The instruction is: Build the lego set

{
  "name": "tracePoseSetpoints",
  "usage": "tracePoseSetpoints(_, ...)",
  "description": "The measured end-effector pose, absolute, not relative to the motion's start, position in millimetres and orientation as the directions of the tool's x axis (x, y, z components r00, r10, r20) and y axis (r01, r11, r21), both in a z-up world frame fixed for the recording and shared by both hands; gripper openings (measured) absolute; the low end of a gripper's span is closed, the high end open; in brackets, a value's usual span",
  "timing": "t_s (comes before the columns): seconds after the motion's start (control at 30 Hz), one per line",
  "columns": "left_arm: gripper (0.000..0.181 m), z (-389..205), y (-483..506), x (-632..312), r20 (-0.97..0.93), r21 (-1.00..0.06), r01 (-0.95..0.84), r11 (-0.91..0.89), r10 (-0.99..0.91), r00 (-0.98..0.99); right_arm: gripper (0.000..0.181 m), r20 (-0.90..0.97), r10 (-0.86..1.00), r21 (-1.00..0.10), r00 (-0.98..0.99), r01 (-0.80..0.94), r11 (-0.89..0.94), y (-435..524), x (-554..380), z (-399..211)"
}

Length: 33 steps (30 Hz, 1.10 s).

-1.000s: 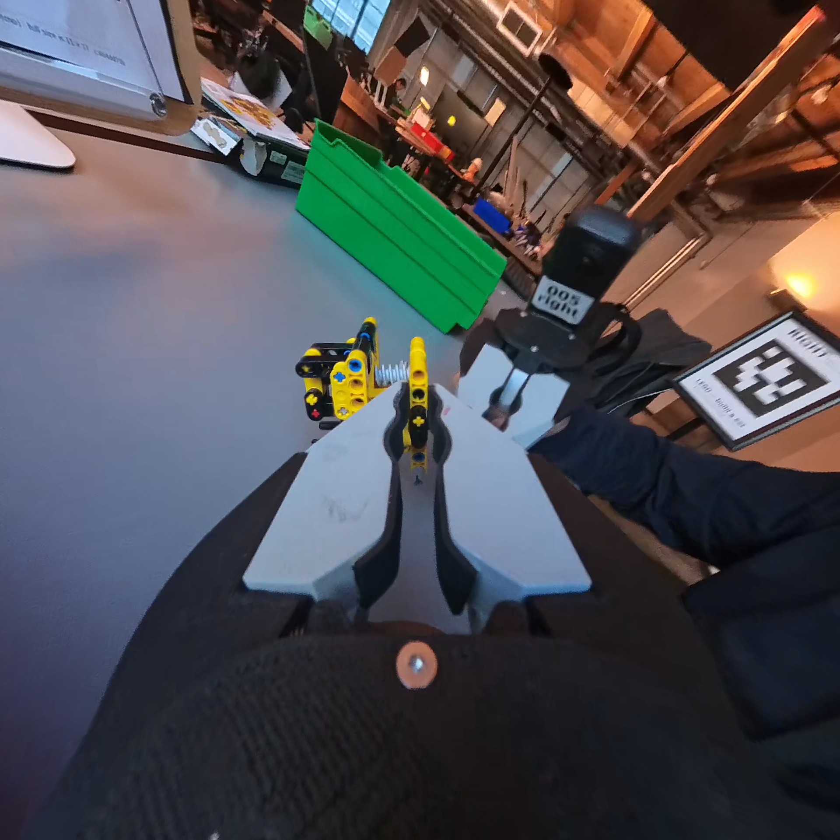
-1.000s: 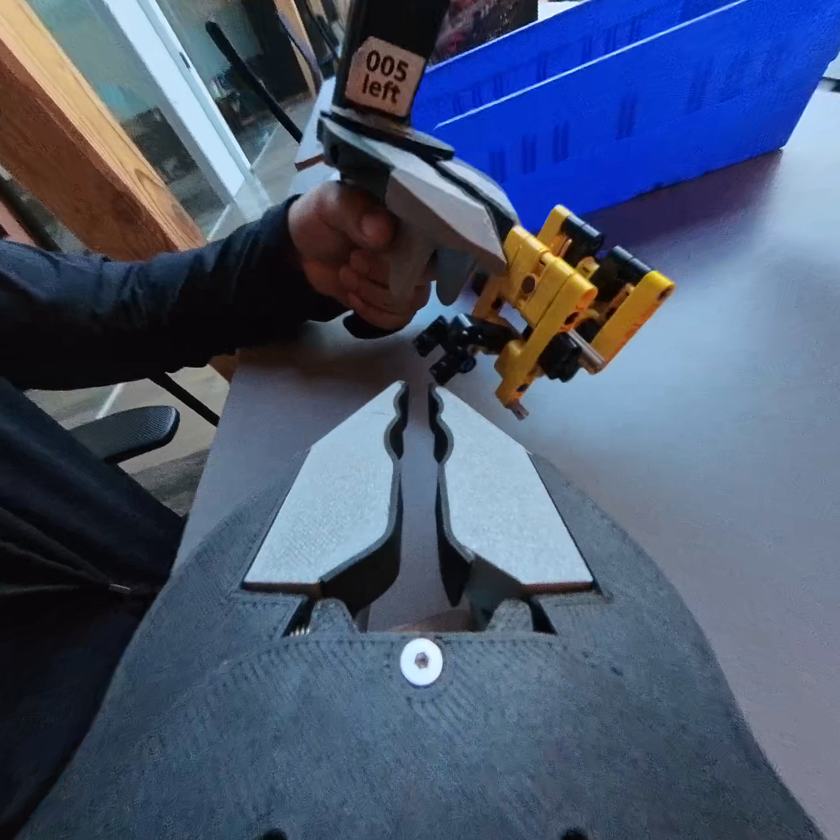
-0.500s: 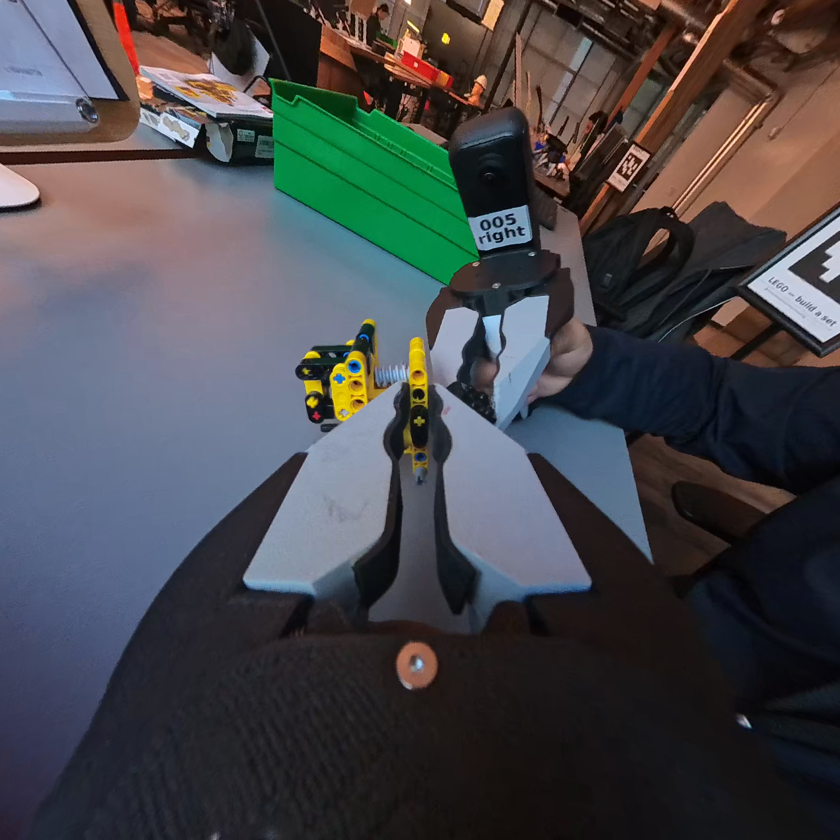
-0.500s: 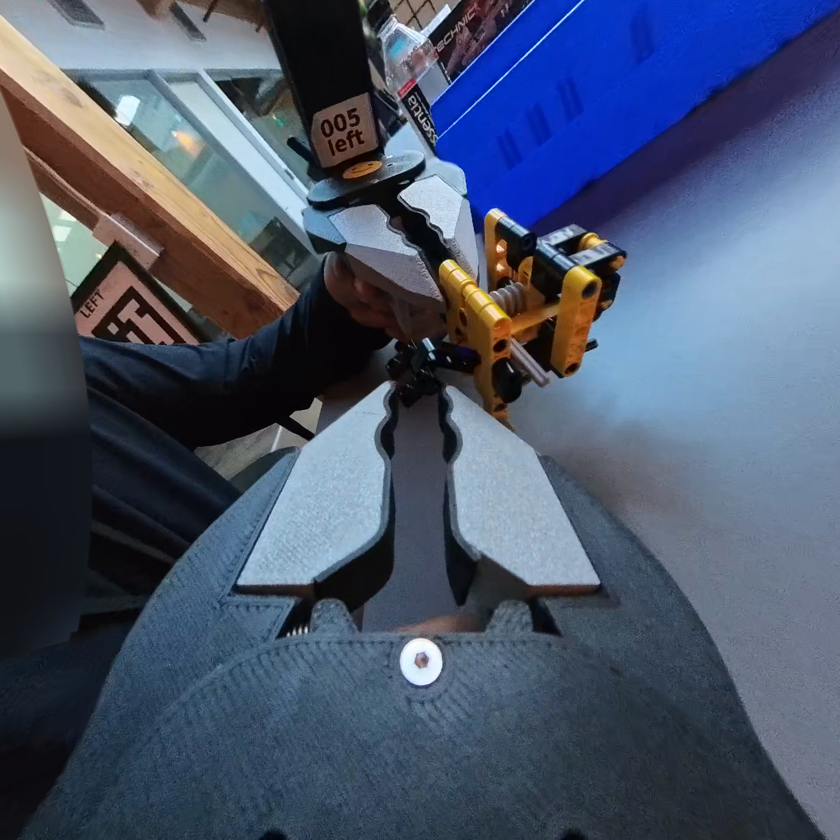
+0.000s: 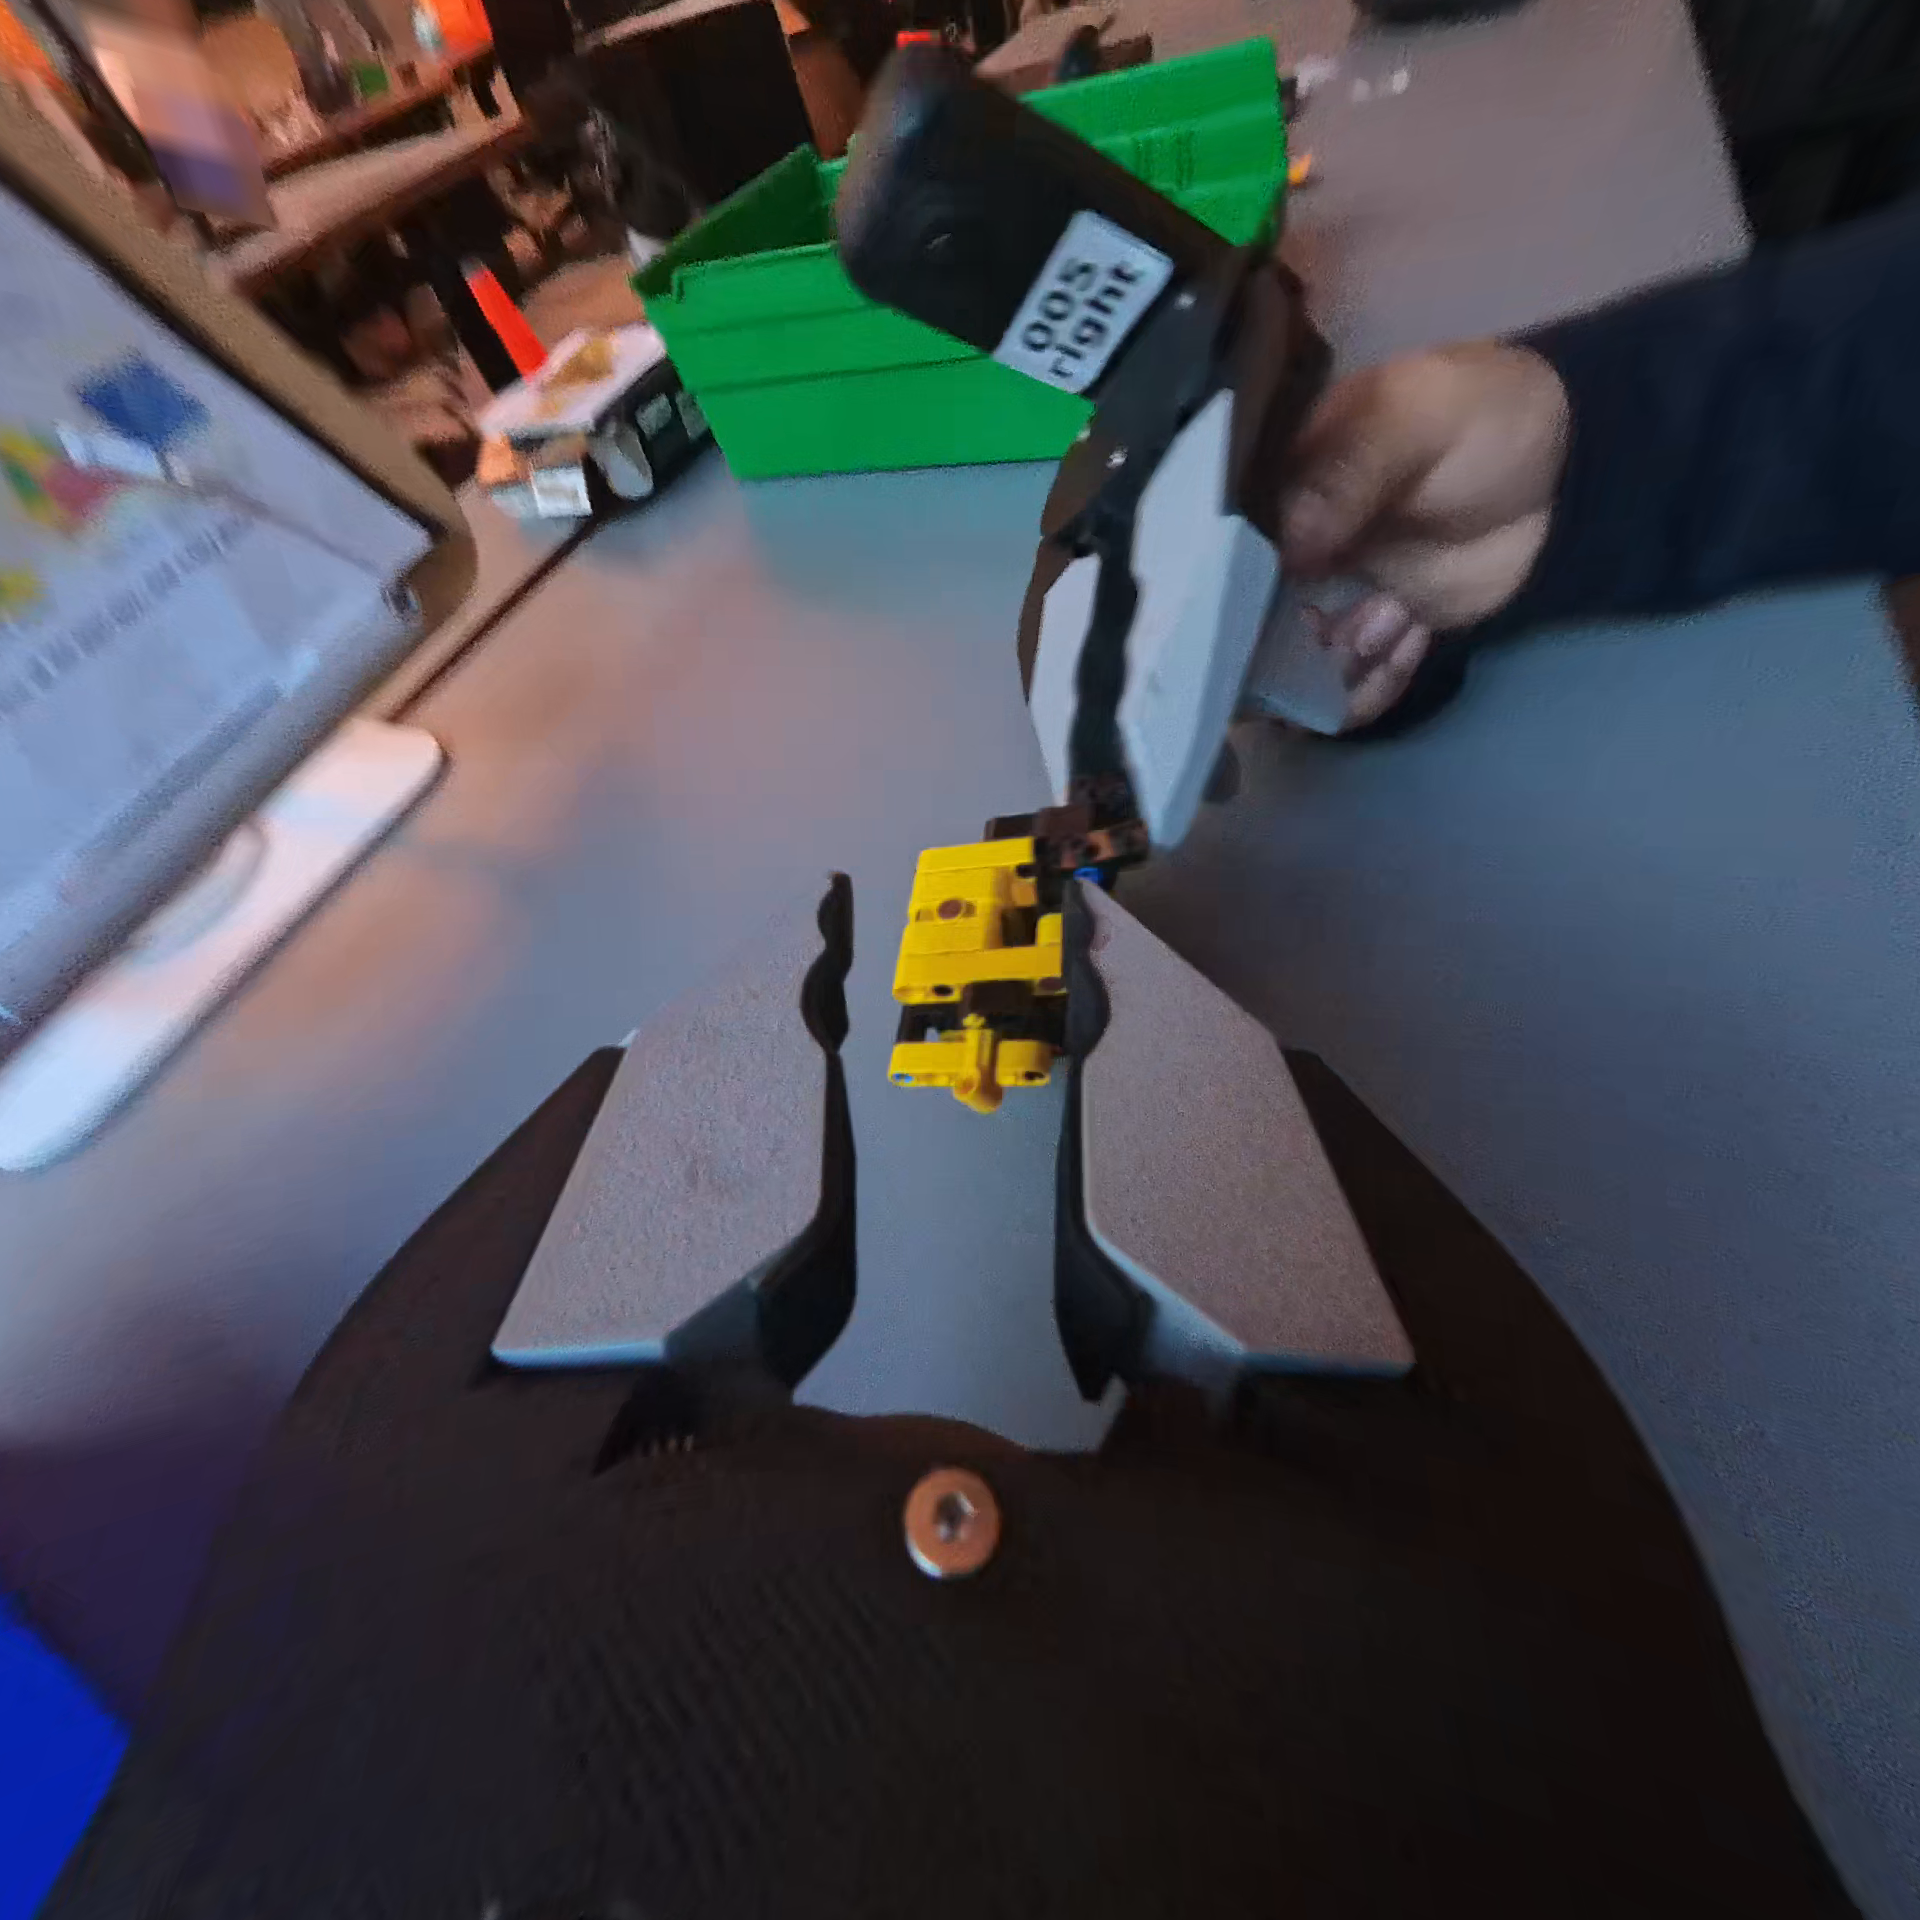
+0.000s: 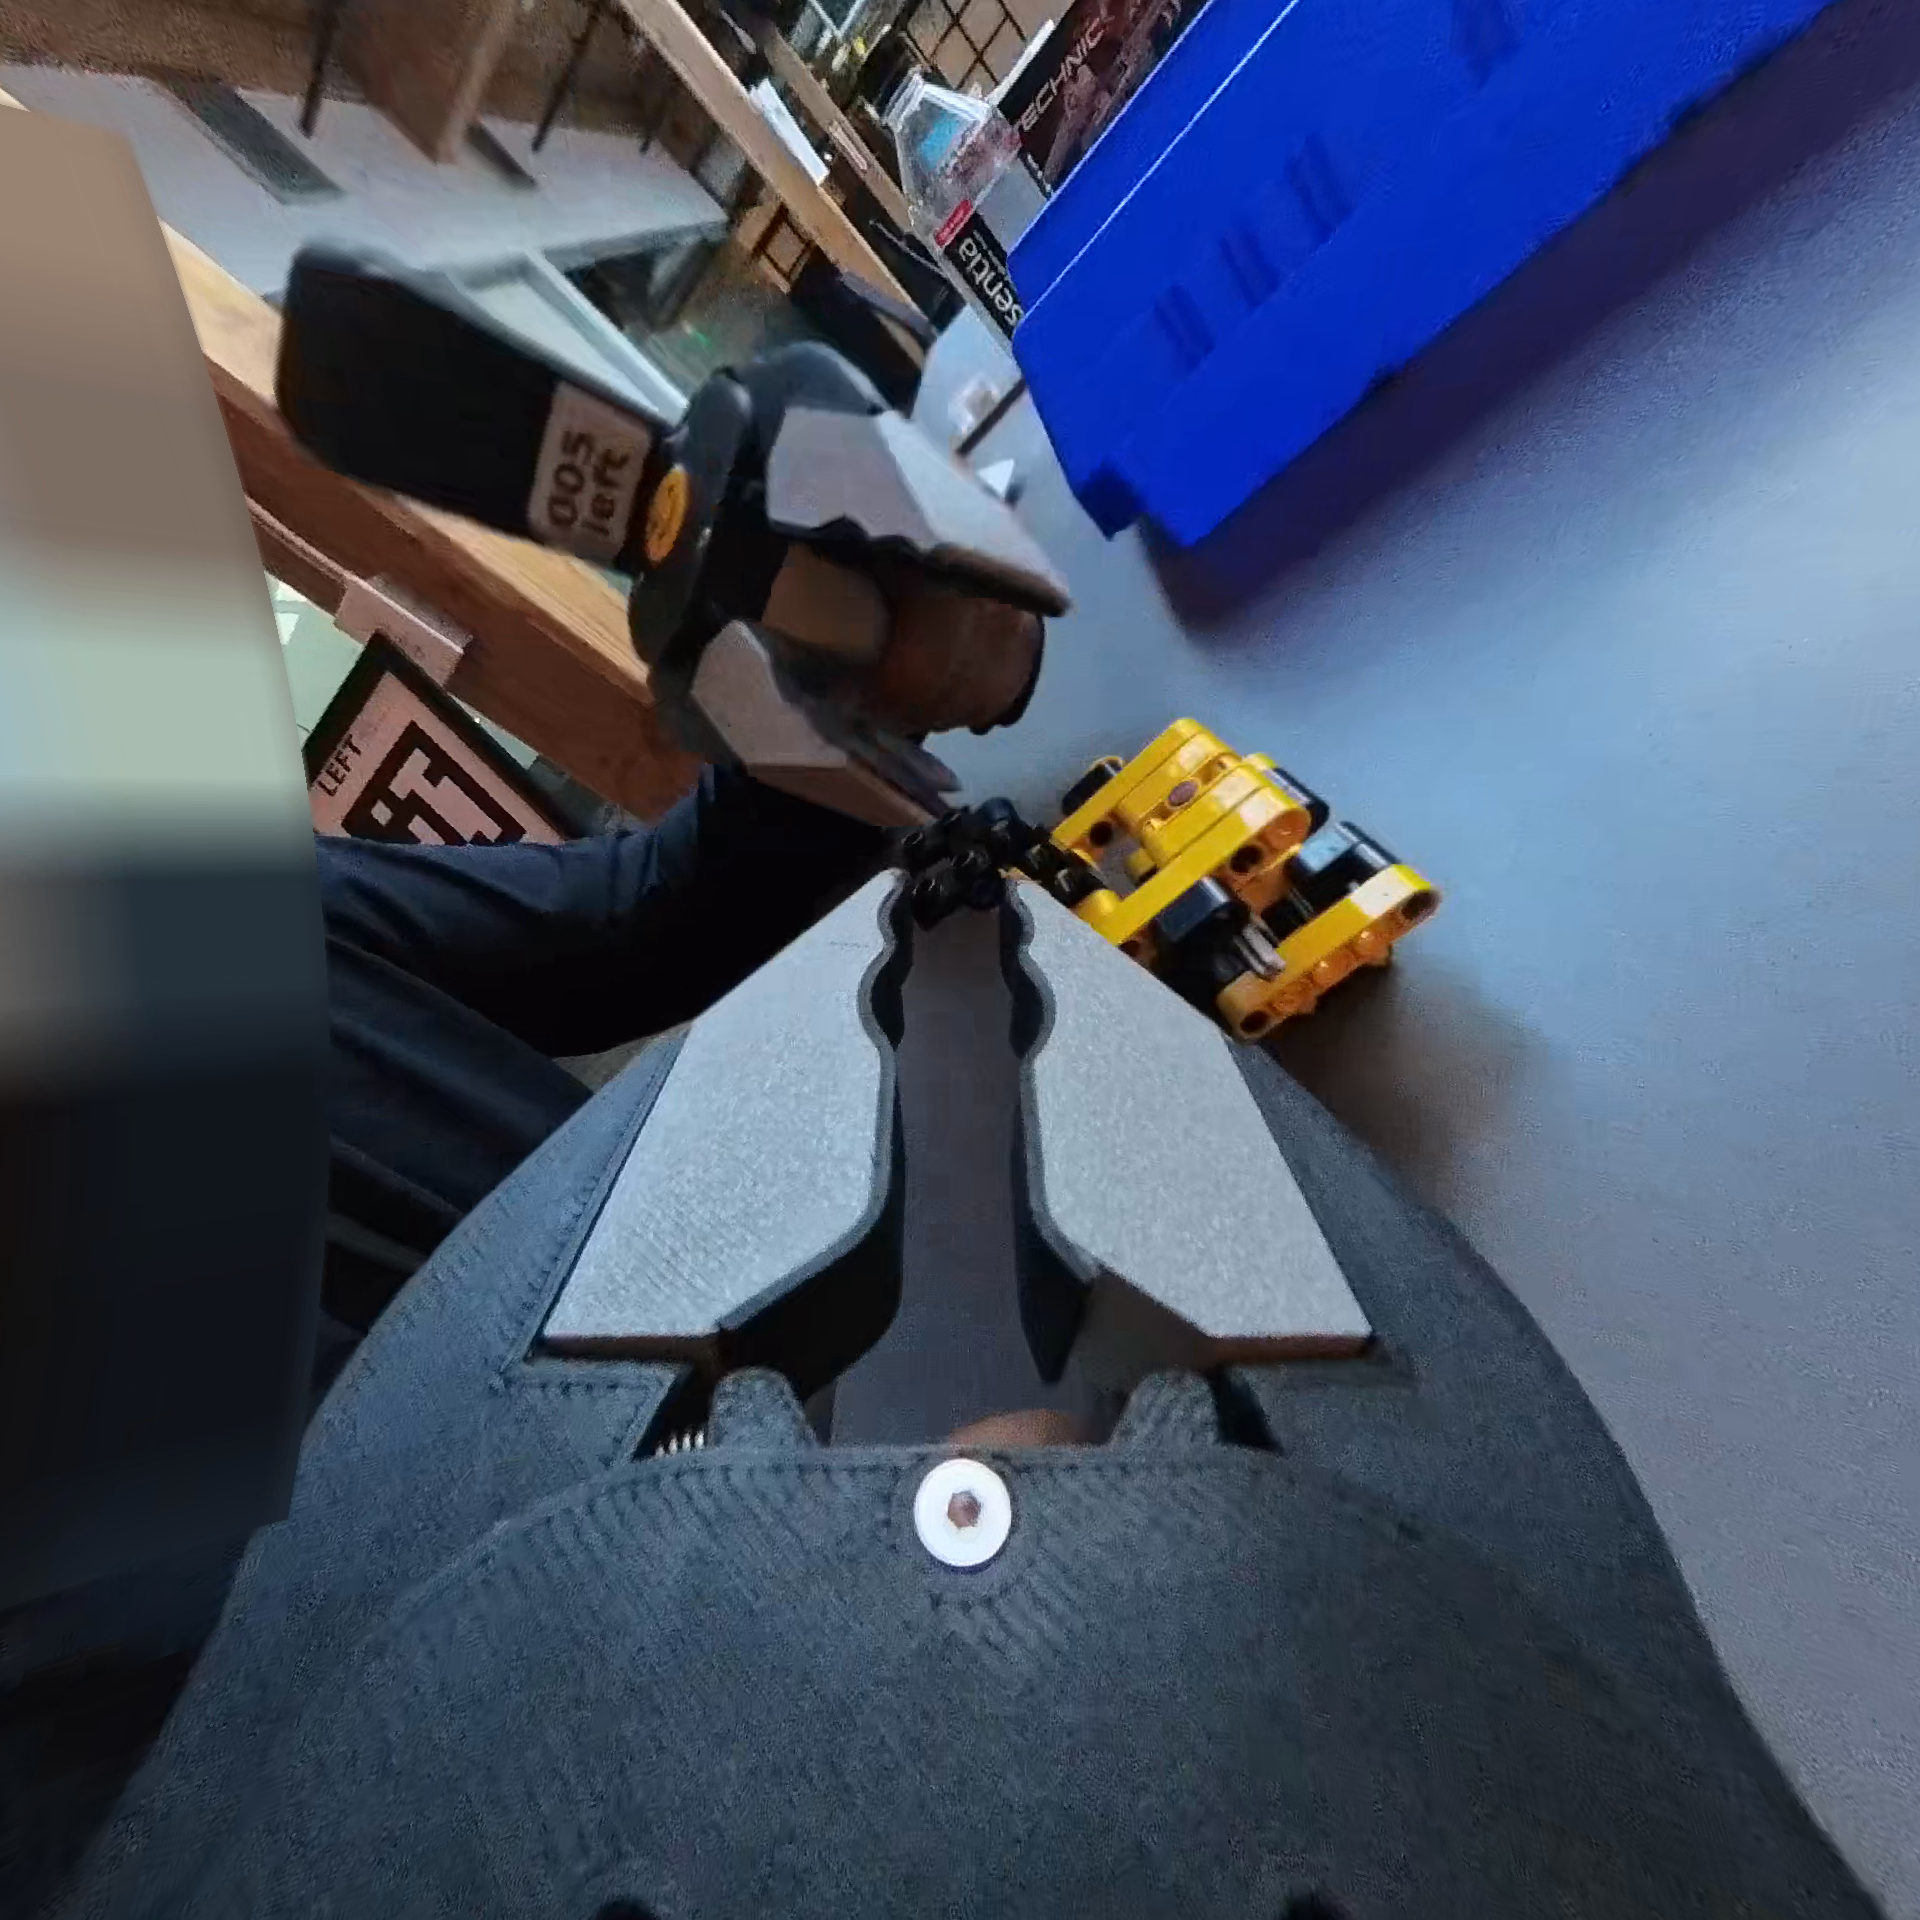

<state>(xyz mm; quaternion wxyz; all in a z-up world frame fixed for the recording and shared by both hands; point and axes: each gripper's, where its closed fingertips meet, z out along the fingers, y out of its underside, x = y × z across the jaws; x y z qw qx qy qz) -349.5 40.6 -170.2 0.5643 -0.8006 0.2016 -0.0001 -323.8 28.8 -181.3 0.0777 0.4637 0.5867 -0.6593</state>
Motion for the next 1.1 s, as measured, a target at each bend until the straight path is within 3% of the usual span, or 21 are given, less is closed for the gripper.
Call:
tracePoseSetpoints(0.1, 0.027, -168, 38, -328, -0.495, -0.805, -0.57, -0.165, -0.343, 0.798, 0.013, -0.735, 0.426, -0.67, -0.527, 0.659, -0.342, 33, -326, -179)
tracePoseSetpoints(0.2, 0.026, -180, 42, -318, -0.617, -0.705, -0.691, -0.159, -0.343, 0.709, 0.013, -0.773, 0.377, -0.629, -0.511, 0.699, -0.342, 28, -322, -179)
tracePoseSetpoints(0.43, 0.016, -180, 41, -314, -0.676, -0.657, -0.744, -0.12, -0.345, 0.652, 0.014, -0.781, 0.362, -0.615, -0.508, 0.727, -0.306, 17, -317, -179)
tracePoseSetpoints(0.53, 0.014, -180, 43, -312, -0.66, -0.676, -0.729, -0.109, -0.349, 0.665, 0.027, -0.753, 0.378, -0.644, -0.538, 0.72, -0.259, 17, -311, -176)
tracePoseSetpoints(0.73, 0.006, -176, 43, -329, -0.562, -0.766, -0.628, -0.139, -0.33, 0.758, 0.02, -0.519, 0.627, -0.796, -0.581, 0.597, -0.105, 41, -313, -180)
tracePoseSetpoints(0.87, 0.005, -177, 44, -326, -0.436, -0.841, -0.516, -0.165, -0.358, 0.826, 0.023, -0.136, 0.808, -0.924, -0.573, 0.368, 0.106, 56, -325, -168)
tracePoseSetpoints(1.0, 0.005, -178, 43, -314, -0.309, -0.893, -0.414, -0.177, -0.427, 0.85, 0.023, 0.166, 0.788, -0.893, -0.593, 0.248, 0.375, 42, -321, -174)
tracePoseSetpoints(1.1, 0.005, -178, 41, -312, -0.269, -0.905, -0.383, -0.188, -0.446, 0.854, 0.017, 0.231, 0.75, -0.87, -0.62, 0.214, 0.444, 32, -318, -181)
